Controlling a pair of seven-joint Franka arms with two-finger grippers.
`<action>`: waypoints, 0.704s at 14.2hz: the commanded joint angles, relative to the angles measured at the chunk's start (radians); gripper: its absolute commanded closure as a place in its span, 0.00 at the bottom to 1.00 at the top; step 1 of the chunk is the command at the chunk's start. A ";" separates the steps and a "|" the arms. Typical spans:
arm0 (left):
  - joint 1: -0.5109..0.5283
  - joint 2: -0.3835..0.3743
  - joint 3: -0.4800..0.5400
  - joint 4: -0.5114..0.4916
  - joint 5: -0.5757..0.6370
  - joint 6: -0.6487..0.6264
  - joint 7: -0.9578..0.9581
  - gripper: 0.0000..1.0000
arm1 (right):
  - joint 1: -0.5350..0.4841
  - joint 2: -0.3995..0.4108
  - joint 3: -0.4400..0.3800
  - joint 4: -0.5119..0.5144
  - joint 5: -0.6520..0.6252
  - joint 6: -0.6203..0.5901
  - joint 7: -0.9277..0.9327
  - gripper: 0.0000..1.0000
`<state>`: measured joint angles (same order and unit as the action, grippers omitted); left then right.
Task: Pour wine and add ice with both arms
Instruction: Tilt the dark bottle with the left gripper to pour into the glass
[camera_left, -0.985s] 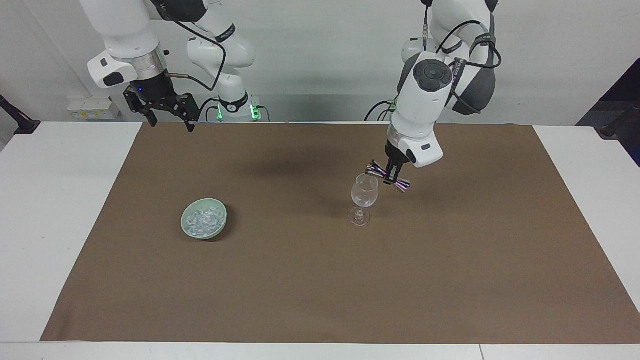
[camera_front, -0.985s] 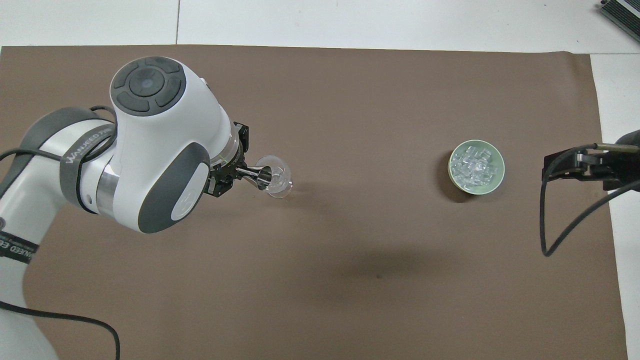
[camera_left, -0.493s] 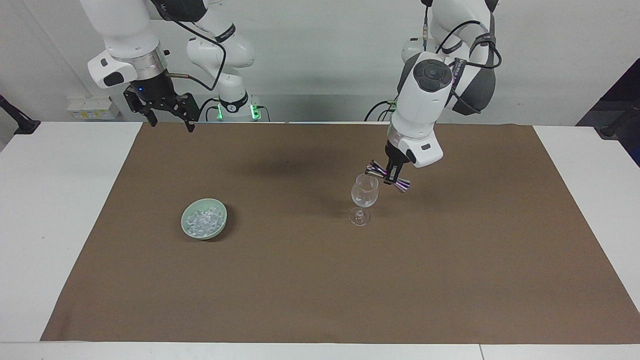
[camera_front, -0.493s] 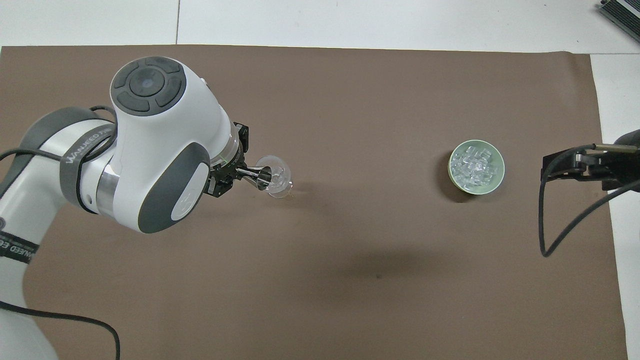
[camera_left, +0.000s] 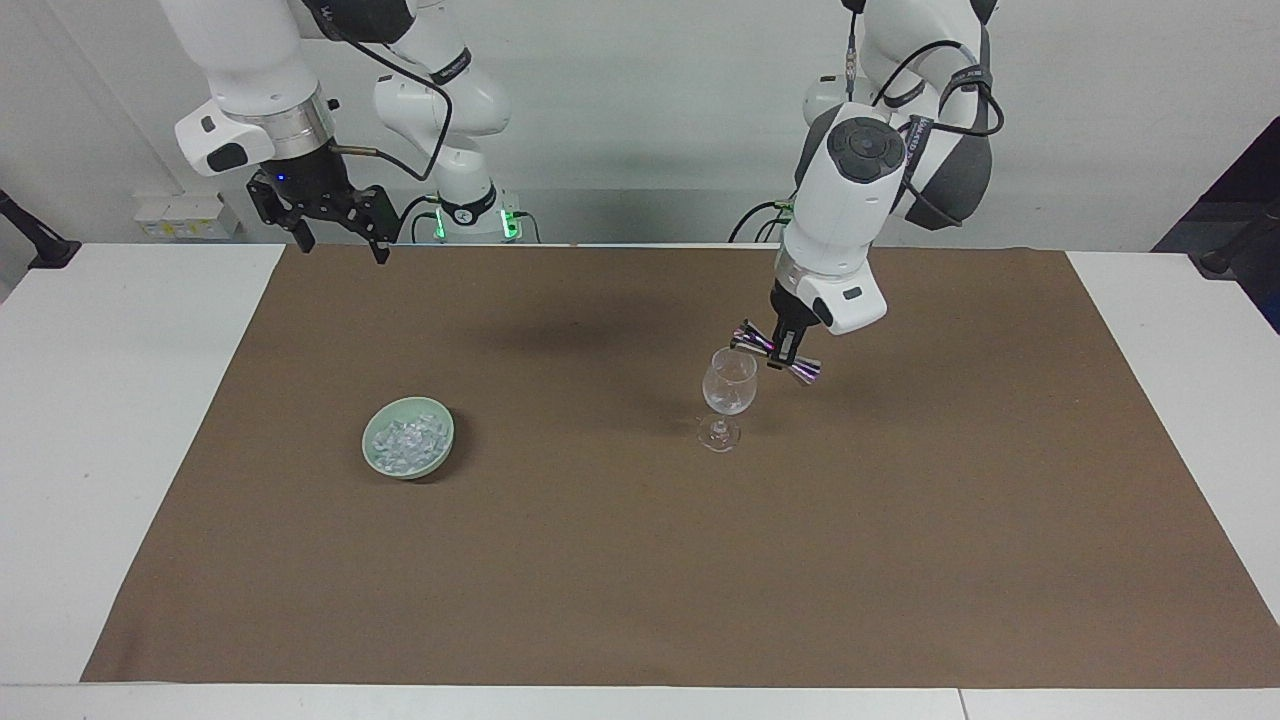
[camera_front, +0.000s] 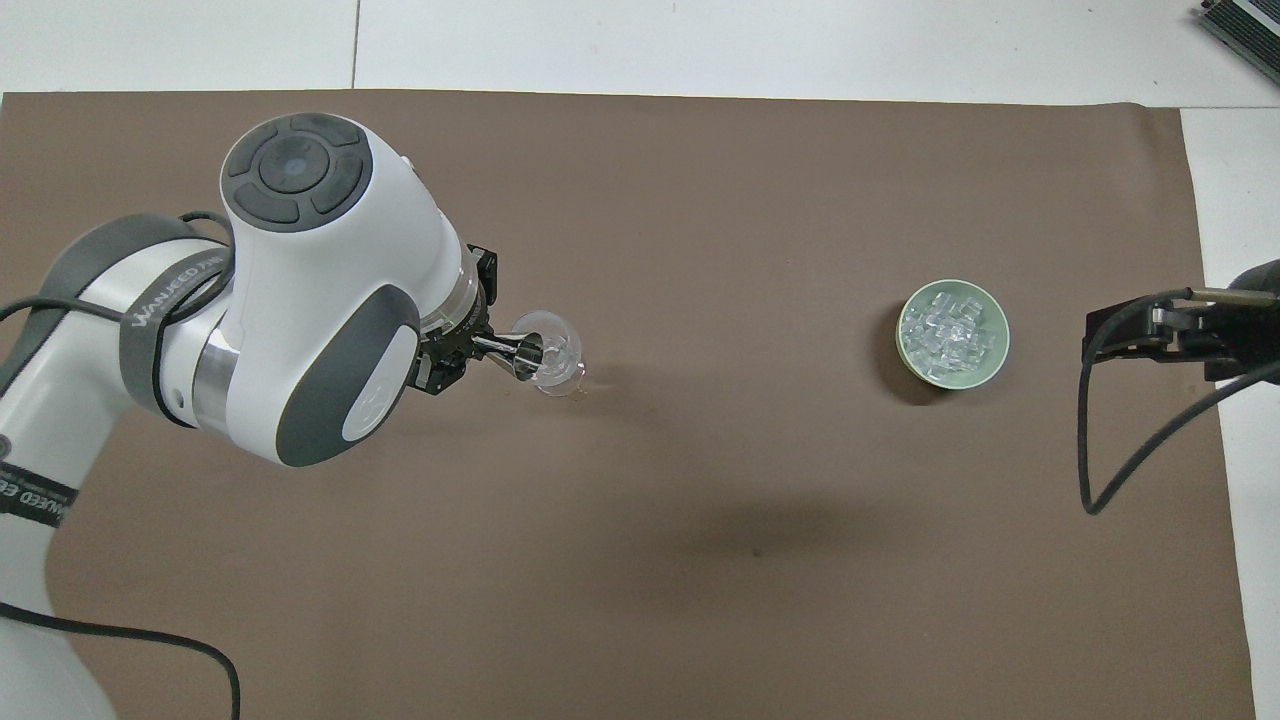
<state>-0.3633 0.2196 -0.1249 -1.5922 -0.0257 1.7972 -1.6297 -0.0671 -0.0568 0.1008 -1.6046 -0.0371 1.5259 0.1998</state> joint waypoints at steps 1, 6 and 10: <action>-0.022 0.007 0.016 0.029 0.021 -0.012 -0.021 1.00 | -0.003 -0.023 0.002 -0.024 -0.004 0.007 -0.033 0.00; -0.019 0.007 0.014 0.029 0.046 0.001 -0.019 1.00 | -0.003 -0.023 0.002 -0.024 -0.004 0.007 -0.033 0.00; -0.019 0.020 0.014 0.031 0.055 0.027 -0.021 1.00 | -0.002 -0.023 0.002 -0.024 -0.004 0.007 -0.033 0.00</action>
<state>-0.3633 0.2243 -0.1239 -1.5859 -0.0006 1.8109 -1.6304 -0.0671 -0.0572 0.1008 -1.6046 -0.0371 1.5259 0.1998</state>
